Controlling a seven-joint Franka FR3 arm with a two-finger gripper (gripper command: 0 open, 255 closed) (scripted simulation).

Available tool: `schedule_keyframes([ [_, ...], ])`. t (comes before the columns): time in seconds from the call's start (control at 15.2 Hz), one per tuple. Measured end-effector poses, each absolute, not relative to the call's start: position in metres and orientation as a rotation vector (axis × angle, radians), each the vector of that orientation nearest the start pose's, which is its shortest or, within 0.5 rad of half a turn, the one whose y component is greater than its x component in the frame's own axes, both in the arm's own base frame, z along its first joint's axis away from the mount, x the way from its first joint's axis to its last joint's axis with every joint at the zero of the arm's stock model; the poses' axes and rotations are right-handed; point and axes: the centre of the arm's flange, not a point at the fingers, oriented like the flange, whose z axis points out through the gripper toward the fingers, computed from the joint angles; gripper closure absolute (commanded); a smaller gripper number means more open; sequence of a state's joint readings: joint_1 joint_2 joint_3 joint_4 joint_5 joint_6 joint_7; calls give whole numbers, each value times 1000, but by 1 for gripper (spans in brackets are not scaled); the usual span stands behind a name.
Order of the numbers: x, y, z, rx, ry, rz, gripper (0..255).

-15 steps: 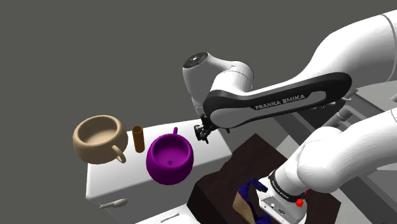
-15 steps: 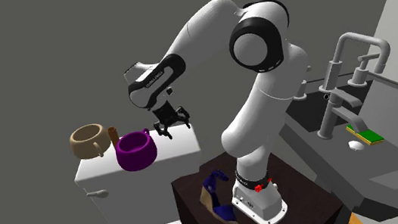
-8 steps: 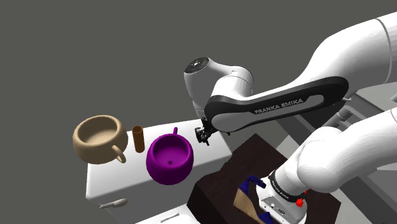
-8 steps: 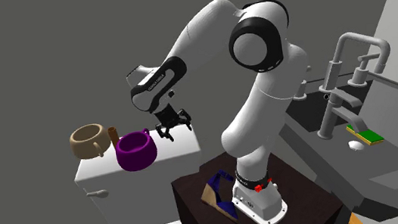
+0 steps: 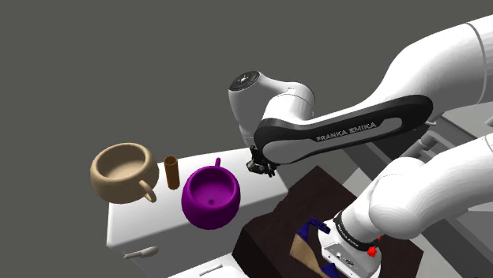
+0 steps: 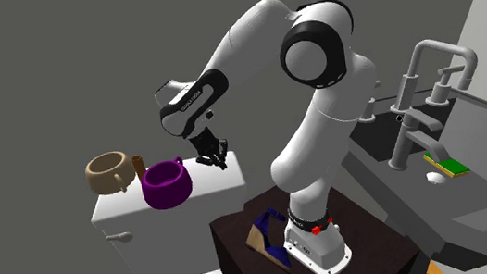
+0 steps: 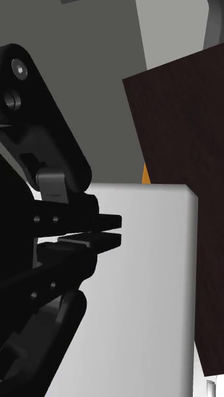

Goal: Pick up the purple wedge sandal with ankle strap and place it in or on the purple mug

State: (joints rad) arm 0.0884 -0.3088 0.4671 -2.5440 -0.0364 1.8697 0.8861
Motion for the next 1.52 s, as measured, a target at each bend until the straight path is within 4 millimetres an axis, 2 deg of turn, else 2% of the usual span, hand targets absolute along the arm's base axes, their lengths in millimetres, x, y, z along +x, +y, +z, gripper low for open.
schedule_keyframes([
  [0.26,328,193,344,-3454,628,342,255],
  [0.33,328,193,344,-3454,628,342,0],
  [0.46,322,195,341,-3457,618,346,0],
  [0.73,284,210,321,-3474,543,378,0],
  [1.12,215,231,289,-3499,415,432,0],
  [1.52,147,241,259,-3518,284,488,0],
])
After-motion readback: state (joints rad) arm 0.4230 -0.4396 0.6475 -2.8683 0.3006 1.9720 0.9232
